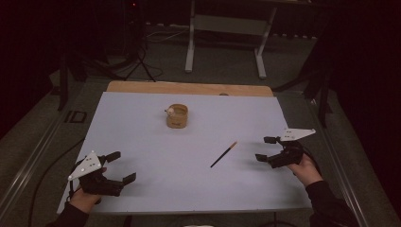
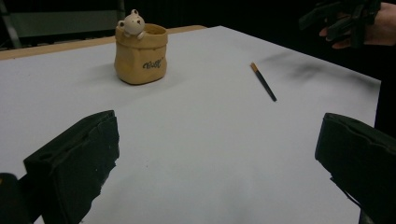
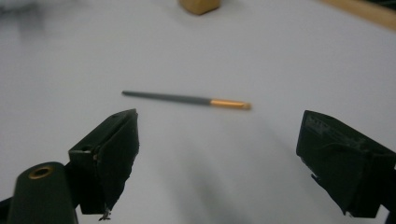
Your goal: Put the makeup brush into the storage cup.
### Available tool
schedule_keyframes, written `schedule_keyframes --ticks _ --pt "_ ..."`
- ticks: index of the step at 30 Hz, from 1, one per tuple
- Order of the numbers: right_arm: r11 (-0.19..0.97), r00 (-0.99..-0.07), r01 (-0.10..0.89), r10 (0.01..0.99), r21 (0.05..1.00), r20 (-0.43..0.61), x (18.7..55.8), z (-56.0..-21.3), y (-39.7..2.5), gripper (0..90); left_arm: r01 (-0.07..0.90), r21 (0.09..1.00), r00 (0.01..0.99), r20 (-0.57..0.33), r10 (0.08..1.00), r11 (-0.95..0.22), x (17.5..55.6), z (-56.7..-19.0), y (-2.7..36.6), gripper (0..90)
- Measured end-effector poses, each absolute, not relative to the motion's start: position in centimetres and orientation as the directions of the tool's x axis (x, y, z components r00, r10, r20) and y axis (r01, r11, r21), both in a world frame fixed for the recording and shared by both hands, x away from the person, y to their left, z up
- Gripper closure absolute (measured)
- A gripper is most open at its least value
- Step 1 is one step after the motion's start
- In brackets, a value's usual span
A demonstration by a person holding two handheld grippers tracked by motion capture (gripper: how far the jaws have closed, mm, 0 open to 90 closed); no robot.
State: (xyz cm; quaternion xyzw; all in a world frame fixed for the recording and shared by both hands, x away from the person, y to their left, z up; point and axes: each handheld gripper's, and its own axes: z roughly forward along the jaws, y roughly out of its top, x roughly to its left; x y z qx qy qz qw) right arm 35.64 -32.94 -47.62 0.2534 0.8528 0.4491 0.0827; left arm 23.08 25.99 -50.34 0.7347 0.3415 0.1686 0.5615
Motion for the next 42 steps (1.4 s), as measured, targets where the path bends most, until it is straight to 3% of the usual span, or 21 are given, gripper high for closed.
schedule_keyframes --ticks 4,6,21,25,35,42 --pt "0.541 -0.877 0.359 0.474 0.760 0.077 36.4 -48.2 -32.6 13.7 0.312 0.940 0.710 -0.135 0.691 -0.137 23.1 -50.3 26.0 0.6" --pt "0.563 -0.885 0.385 0.450 0.732 0.120 36.9 -48.4 -32.4 14.1 0.313 0.939 0.711 -0.133 0.691 -0.141 23.1 -50.3 26.0 0.6" --pt "0.725 -0.938 0.326 0.329 0.606 0.111 40.7 -48.8 -30.6 15.3 0.311 0.939 0.711 -0.127 0.691 -0.148 23.0 -50.3 25.9 0.6" --pt "0.763 -0.959 0.267 0.271 0.589 0.083 41.6 -48.6 -29.6 15.3 0.310 0.939 0.711 -0.125 0.692 -0.150 22.9 -50.3 26.0 0.6" --pt "0.787 -0.973 0.224 0.208 0.574 0.096 42.9 -48.2 -28.3 15.1 0.312 0.938 0.712 -0.126 0.691 -0.151 22.9 -50.3 25.9 0.5" --pt "0.867 -0.988 0.152 0.142 0.475 0.056 43.7 -48.2 -26.8 15.2 0.313 0.938 0.712 -0.126 0.691 -0.152 22.8 -50.3 26.0 0.6"
